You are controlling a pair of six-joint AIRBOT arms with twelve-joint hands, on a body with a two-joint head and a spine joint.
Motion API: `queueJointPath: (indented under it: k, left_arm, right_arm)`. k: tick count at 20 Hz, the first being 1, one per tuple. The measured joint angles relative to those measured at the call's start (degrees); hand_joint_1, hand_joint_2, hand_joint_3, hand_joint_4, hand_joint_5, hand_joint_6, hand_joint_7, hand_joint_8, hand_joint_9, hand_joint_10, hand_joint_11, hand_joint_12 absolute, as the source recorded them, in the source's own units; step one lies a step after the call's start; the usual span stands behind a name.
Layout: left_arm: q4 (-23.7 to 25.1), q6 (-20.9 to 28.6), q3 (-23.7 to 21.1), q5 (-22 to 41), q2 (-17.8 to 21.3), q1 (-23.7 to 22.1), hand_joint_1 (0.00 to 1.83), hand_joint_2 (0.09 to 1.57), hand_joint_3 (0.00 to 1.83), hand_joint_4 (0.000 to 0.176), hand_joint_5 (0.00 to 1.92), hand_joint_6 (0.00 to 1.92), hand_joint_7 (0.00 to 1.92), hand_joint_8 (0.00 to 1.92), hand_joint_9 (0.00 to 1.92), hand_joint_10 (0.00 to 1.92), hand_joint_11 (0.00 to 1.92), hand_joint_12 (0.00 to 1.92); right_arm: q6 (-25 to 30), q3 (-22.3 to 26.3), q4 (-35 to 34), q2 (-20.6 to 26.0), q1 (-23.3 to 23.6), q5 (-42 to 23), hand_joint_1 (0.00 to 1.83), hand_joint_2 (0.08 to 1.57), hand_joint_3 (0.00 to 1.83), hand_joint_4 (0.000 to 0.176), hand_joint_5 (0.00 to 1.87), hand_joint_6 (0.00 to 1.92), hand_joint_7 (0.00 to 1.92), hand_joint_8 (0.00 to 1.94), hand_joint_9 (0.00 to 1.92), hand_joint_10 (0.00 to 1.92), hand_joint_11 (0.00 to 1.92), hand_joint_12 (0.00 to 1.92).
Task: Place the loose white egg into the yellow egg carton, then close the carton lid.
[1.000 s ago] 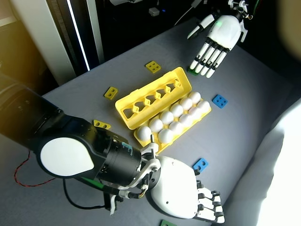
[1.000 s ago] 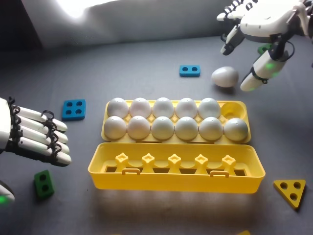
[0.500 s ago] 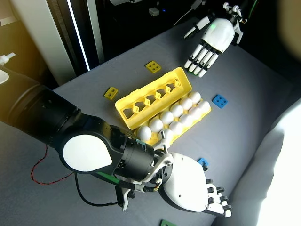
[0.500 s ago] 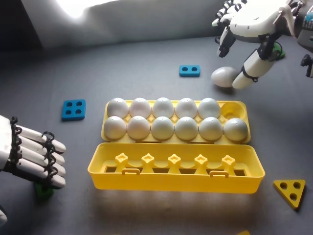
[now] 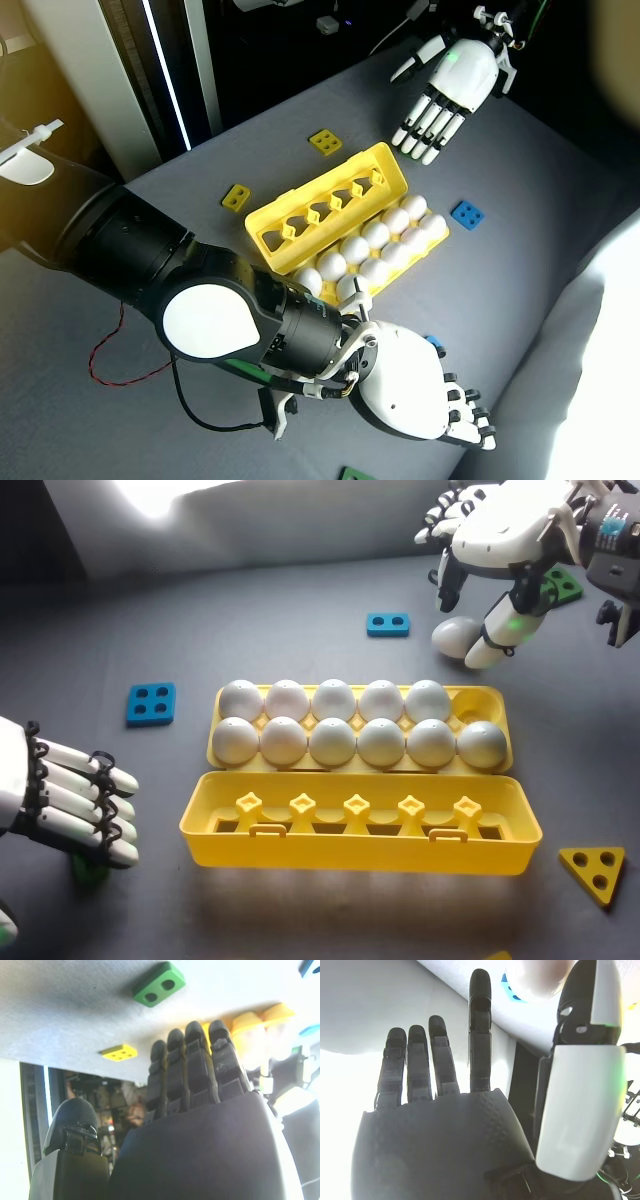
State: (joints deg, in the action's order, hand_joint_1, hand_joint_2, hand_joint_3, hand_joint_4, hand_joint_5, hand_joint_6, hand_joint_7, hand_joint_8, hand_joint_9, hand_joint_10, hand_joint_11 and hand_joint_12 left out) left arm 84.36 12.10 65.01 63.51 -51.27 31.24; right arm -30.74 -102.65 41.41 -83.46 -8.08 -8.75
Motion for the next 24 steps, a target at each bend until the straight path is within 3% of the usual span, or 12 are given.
queueJointPath:
  k: [8, 9, 10, 12, 23, 24]
  left_arm:
    - [0.13, 0.46, -0.09, -0.02, -0.02, 0.00, 0.00, 1.24, 0.00, 0.000, 0.21, 0.00, 0.24, 0.00, 0.20, 0.01, 0.06, 0.08]
    - [0.13, 0.46, -0.09, -0.02, -0.02, 0.00, 0.00, 1.24, 0.00, 0.000, 0.21, 0.00, 0.24, 0.00, 0.19, 0.00, 0.05, 0.07]
    - [0.13, 0.48, -0.09, -0.02, -0.07, -0.04, 0.00, 1.24, 0.00, 0.000, 0.20, 0.00, 0.23, 0.00, 0.19, 0.00, 0.05, 0.08]
    - [0.35, 0.68, -0.09, -0.07, -0.07, -0.20, 0.00, 1.24, 0.00, 0.000, 0.21, 0.00, 0.25, 0.00, 0.20, 0.01, 0.06, 0.08]
    - [0.76, 1.07, -0.57, -0.46, -0.39, -0.90, 0.00, 1.23, 0.00, 0.000, 0.20, 0.00, 0.23, 0.00, 0.19, 0.00, 0.04, 0.09]
    - [0.74, 1.09, -0.57, -0.48, -0.37, -0.90, 0.00, 1.23, 0.00, 0.000, 0.21, 0.00, 0.24, 0.00, 0.19, 0.00, 0.05, 0.09]
  right_arm:
    - [0.00, -1.25, -0.02, -0.79, -0.81, -0.22, 0.80, 0.79, 0.00, 0.135, 0.93, 0.00, 0.20, 0.00, 0.10, 0.00, 0.00, 0.03]
    - [0.00, -1.25, -0.02, -0.79, -0.81, -0.26, 0.76, 0.81, 0.01, 0.149, 0.92, 0.00, 0.15, 0.00, 0.07, 0.00, 0.00, 0.01]
    - [0.00, -1.25, -0.04, -0.79, -0.81, -0.35, 0.77, 0.80, 0.00, 0.143, 0.95, 0.01, 0.15, 0.00, 0.09, 0.01, 0.02, 0.01]
    - [0.00, -1.25, -0.02, -0.96, -0.81, -0.33, 0.78, 0.81, 0.00, 0.152, 0.94, 0.01, 0.15, 0.00, 0.08, 0.00, 0.01, 0.00]
    - [0.00, -1.29, -1.20, -1.31, -0.81, -0.33, 0.79, 0.84, 0.01, 0.135, 0.93, 0.01, 0.15, 0.01, 0.08, 0.00, 0.00, 0.00]
    - [0.00, -1.29, -1.20, -1.31, -0.81, -0.31, 0.77, 0.84, 0.01, 0.143, 0.95, 0.01, 0.17, 0.01, 0.10, 0.01, 0.00, 0.00]
